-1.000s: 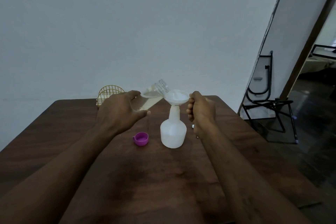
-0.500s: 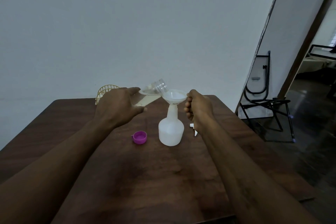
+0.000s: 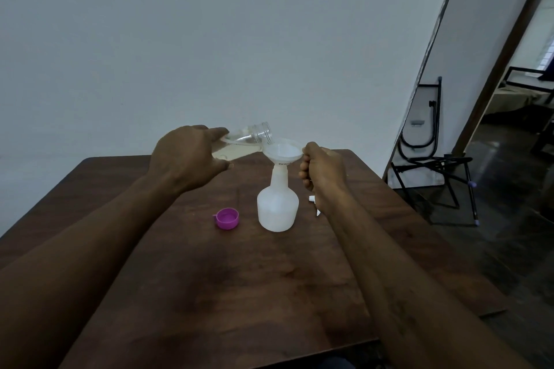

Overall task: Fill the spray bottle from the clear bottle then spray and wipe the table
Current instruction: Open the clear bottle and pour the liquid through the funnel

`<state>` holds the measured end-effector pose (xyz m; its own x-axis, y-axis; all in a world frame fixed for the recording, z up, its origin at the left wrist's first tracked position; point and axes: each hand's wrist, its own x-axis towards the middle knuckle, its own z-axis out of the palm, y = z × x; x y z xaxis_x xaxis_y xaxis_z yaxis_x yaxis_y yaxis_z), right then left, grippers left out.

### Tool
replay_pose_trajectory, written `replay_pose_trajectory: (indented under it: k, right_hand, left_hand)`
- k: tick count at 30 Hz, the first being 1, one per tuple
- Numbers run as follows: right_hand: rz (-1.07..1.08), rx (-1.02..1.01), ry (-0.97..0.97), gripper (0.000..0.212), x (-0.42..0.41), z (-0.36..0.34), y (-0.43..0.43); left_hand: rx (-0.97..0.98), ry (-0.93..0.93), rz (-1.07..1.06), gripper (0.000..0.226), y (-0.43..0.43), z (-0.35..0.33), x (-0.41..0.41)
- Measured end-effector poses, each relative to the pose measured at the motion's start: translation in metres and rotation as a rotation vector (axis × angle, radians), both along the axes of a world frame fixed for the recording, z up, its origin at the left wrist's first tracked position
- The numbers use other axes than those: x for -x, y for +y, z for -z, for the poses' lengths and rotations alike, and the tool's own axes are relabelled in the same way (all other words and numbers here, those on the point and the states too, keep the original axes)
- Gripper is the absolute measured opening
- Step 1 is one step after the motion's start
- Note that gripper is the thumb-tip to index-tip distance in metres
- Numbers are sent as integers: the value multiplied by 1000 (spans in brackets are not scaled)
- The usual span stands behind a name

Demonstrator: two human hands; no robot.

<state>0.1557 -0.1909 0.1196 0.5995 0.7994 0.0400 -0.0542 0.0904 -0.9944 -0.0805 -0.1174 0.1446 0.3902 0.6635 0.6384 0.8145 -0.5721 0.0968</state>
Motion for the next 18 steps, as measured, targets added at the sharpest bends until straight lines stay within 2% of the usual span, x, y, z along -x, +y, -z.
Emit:
replay_pose_trajectory:
  k: [18]
  right_hand:
    - [-12, -12, 12, 15, 1, -2, -1]
  left_hand:
    - [-42, 93, -20, 69, -1, -9, 0]
